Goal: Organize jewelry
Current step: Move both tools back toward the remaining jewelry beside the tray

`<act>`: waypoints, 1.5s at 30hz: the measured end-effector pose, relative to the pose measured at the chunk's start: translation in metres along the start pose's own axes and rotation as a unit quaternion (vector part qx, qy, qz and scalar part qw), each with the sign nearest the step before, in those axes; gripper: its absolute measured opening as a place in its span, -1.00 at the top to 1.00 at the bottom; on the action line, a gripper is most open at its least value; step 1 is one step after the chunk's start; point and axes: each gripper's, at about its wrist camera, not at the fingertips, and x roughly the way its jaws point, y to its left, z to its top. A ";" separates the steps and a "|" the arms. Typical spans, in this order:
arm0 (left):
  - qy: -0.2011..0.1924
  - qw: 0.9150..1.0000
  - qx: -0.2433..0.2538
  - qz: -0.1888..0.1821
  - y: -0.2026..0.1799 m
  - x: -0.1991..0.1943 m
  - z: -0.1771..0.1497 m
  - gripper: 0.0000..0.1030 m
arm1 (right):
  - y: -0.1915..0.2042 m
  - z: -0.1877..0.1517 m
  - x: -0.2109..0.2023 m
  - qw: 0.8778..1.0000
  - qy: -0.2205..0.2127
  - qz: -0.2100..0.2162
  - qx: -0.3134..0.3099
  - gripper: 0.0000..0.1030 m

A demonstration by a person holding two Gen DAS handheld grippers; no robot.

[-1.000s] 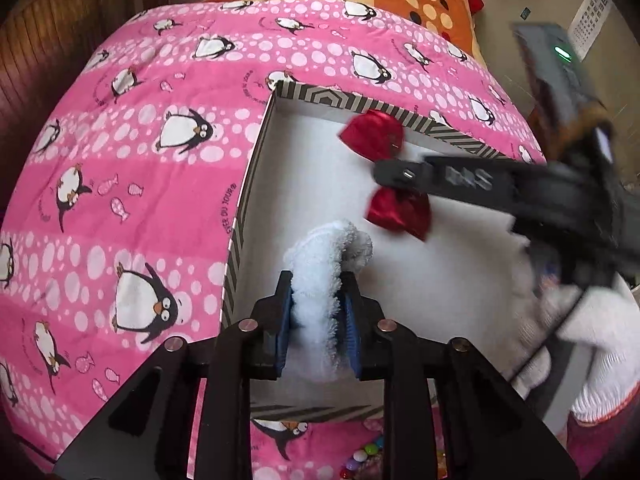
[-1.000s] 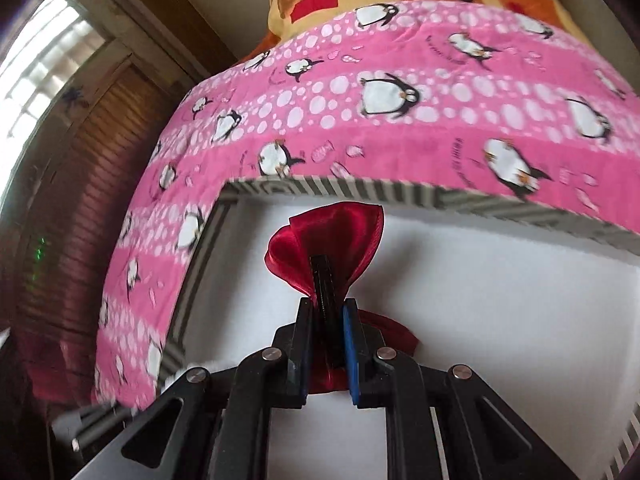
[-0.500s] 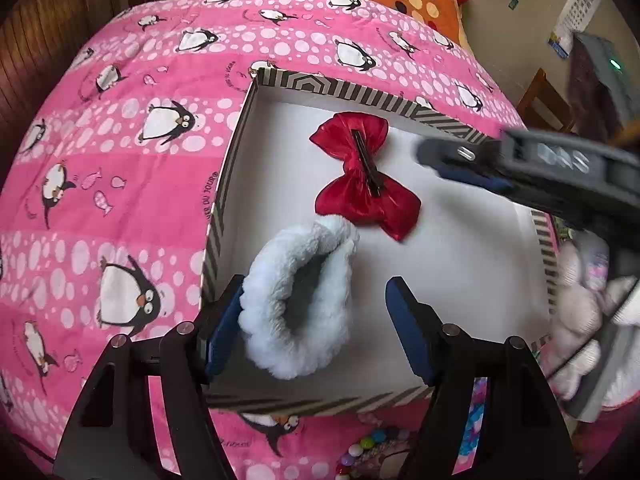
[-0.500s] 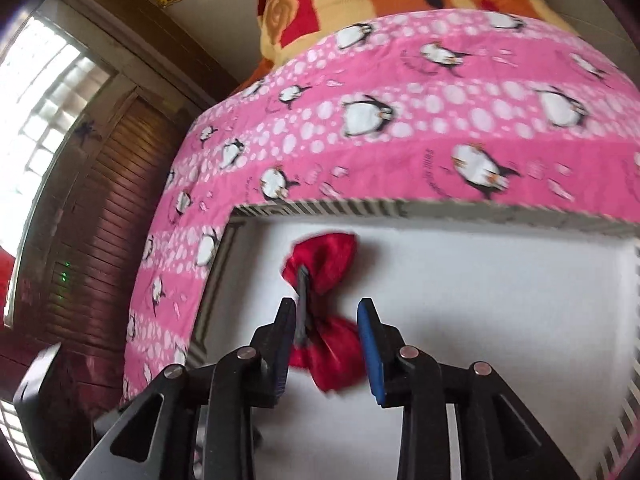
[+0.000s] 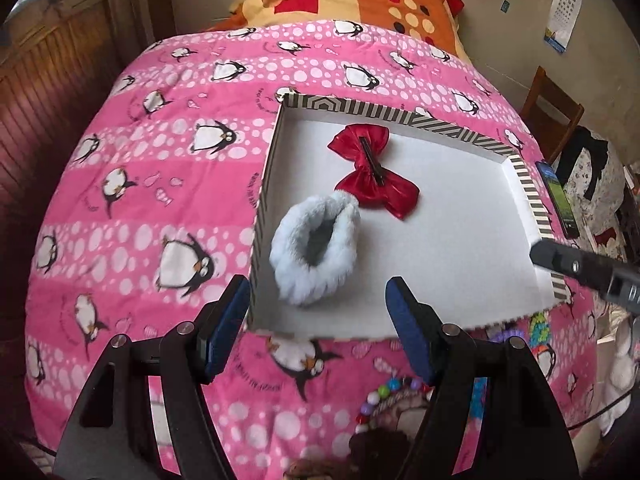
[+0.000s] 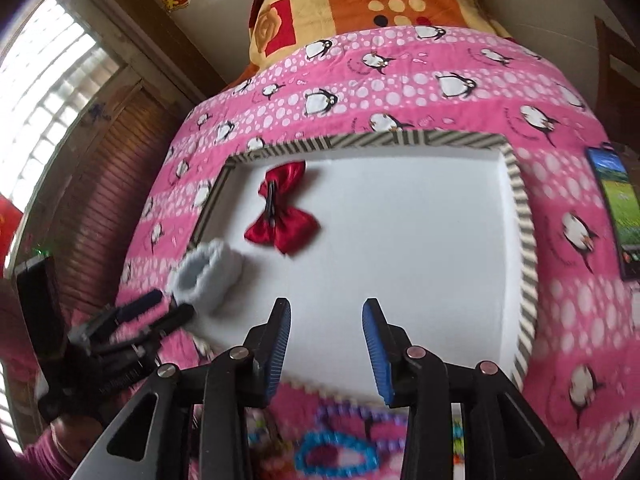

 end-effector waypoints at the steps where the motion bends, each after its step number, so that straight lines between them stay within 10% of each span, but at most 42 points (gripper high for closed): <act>1: -0.001 1.000 -0.001 0.000 0.000 -0.002 -0.003 -0.37 | 0.002 -0.005 -0.001 1.000 0.000 -0.003 -0.003 0.31; 29: -0.002 1.000 0.012 0.009 0.004 -0.045 -0.065 -0.37 | 0.009 -0.105 -0.028 0.999 0.005 -0.034 0.003 0.21; 45: 0.056 0.994 0.033 -0.083 0.032 -0.059 -0.108 -0.37 | -0.004 -0.138 -0.027 0.998 0.038 -0.051 -0.020 0.20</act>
